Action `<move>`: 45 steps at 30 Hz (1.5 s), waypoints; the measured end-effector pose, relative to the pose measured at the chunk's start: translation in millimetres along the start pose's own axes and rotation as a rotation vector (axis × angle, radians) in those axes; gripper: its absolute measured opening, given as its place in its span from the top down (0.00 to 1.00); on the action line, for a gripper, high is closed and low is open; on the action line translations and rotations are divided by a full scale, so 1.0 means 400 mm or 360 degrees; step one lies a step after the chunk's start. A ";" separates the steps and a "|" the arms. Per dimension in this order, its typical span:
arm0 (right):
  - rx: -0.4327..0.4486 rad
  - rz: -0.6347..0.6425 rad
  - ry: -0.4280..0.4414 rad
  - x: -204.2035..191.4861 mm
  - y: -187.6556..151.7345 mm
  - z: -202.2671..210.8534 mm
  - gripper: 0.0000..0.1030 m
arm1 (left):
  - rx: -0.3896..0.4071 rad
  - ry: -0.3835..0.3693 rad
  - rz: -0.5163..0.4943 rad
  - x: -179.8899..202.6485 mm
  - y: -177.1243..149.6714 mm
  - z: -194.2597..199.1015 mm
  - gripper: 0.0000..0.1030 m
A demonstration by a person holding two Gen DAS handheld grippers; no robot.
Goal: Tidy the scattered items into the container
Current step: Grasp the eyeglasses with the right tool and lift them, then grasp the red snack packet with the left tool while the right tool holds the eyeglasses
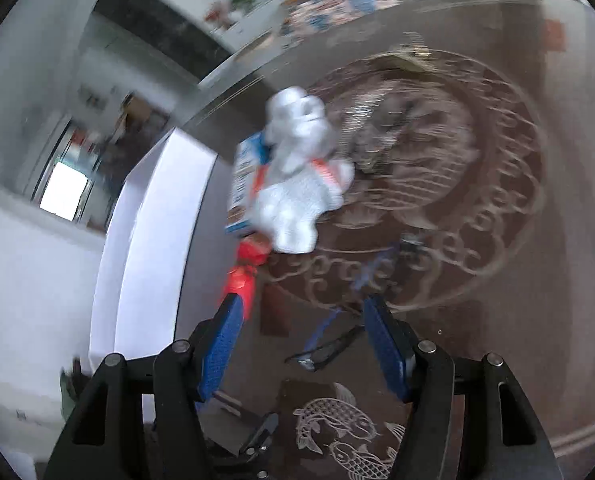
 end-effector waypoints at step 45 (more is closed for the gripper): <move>0.0235 0.0632 -0.0679 0.112 -0.167 0.010 0.72 | 0.0016 -0.0156 -0.0075 0.014 0.312 -0.075 0.27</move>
Point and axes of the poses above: each gripper's, at about its wrist camera, not at the fingertips, and z roughly against the way its jaws point, x to its right, y to its top, the point moved 4 cm from there along -z, roughly the way its jaws point, and after that the axes turned 2 degrees about -x, right-handed, at the moved point
